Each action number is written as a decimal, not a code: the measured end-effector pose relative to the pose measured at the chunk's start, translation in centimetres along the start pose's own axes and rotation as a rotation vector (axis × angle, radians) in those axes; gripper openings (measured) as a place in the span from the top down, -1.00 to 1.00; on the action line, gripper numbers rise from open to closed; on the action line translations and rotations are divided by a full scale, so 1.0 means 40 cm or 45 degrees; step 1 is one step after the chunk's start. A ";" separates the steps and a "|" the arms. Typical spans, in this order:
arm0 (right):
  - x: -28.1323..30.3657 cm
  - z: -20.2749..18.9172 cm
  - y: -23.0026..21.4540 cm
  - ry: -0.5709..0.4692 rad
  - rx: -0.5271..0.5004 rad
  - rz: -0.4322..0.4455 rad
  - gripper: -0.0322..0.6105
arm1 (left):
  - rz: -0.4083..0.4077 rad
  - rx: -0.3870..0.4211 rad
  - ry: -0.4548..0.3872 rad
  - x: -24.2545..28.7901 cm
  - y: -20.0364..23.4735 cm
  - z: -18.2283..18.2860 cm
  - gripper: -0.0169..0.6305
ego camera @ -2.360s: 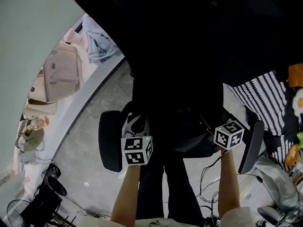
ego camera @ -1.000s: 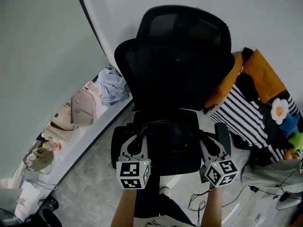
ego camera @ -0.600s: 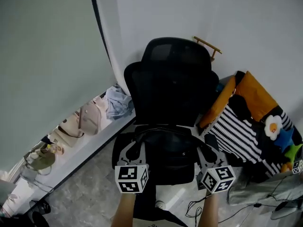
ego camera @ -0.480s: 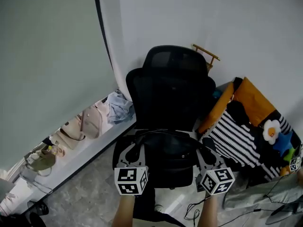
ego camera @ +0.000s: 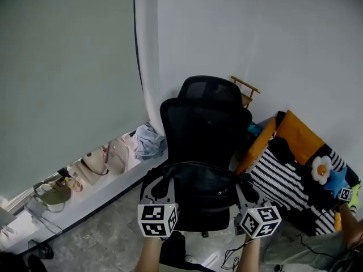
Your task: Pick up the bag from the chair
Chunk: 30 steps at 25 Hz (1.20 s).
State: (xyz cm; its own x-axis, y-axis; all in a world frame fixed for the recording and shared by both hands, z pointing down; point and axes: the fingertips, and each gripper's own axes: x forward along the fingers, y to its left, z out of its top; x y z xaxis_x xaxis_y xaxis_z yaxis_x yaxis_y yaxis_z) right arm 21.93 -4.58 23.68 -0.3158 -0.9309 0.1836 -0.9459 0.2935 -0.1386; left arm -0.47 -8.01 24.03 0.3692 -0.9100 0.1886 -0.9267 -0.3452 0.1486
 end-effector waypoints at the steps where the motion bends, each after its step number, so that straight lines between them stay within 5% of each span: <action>1: -0.015 0.005 0.008 -0.005 -0.006 -0.001 0.64 | 0.000 -0.001 -0.006 -0.017 -0.004 0.004 0.85; 30: -0.197 0.062 0.111 -0.060 -0.098 -0.005 0.64 | -0.003 -0.027 -0.068 -0.221 -0.051 0.023 0.86</action>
State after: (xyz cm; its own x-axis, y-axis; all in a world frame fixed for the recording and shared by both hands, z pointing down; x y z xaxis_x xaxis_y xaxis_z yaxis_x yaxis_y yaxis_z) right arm 20.39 3.50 19.19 -0.3101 -0.9407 0.1375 -0.9506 0.3043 -0.0622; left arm -1.91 0.55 21.16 0.3665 -0.9204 0.1361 -0.9239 -0.3428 0.1699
